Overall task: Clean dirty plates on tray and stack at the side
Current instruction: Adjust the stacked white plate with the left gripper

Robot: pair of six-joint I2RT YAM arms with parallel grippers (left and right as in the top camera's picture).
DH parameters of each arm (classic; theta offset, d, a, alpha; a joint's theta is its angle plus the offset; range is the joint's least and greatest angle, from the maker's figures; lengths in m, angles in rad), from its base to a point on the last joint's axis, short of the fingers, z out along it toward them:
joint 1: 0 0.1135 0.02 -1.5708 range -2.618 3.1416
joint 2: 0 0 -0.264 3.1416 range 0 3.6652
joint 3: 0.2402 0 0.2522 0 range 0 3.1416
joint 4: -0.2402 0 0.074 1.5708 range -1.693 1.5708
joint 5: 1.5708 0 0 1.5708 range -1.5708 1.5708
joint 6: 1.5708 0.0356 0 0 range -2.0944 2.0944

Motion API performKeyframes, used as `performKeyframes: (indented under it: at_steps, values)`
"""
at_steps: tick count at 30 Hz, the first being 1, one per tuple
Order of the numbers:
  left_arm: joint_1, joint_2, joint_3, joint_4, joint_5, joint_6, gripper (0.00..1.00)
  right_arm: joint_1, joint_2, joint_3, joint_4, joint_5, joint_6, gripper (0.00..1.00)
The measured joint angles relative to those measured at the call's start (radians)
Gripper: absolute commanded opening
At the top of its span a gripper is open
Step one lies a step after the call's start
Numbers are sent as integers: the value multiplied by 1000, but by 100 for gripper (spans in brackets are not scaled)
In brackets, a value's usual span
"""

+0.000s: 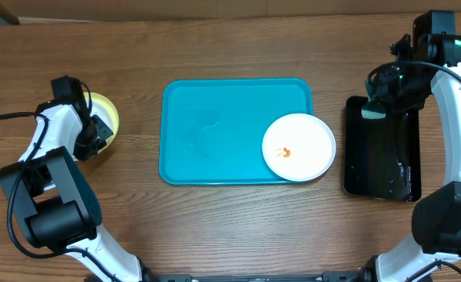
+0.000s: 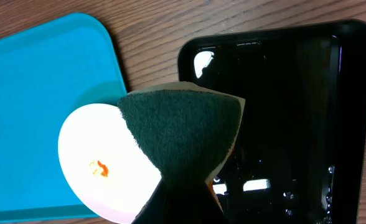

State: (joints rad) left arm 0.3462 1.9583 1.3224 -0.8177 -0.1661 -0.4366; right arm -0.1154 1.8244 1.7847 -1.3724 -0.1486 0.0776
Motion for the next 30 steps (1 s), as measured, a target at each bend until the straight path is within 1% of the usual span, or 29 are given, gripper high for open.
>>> performKeyframes:
  at_steps: [8,18,30]
  values:
    - [0,0,0,-102,0,0,4,0,0,0,0,0,0,3]
    - [0,6,-1,-128,1,0,4,0,0,0,0,0,0,4]
    - [0,8,-1,-206,1,0,4,0,0,0,0,0,0,4]
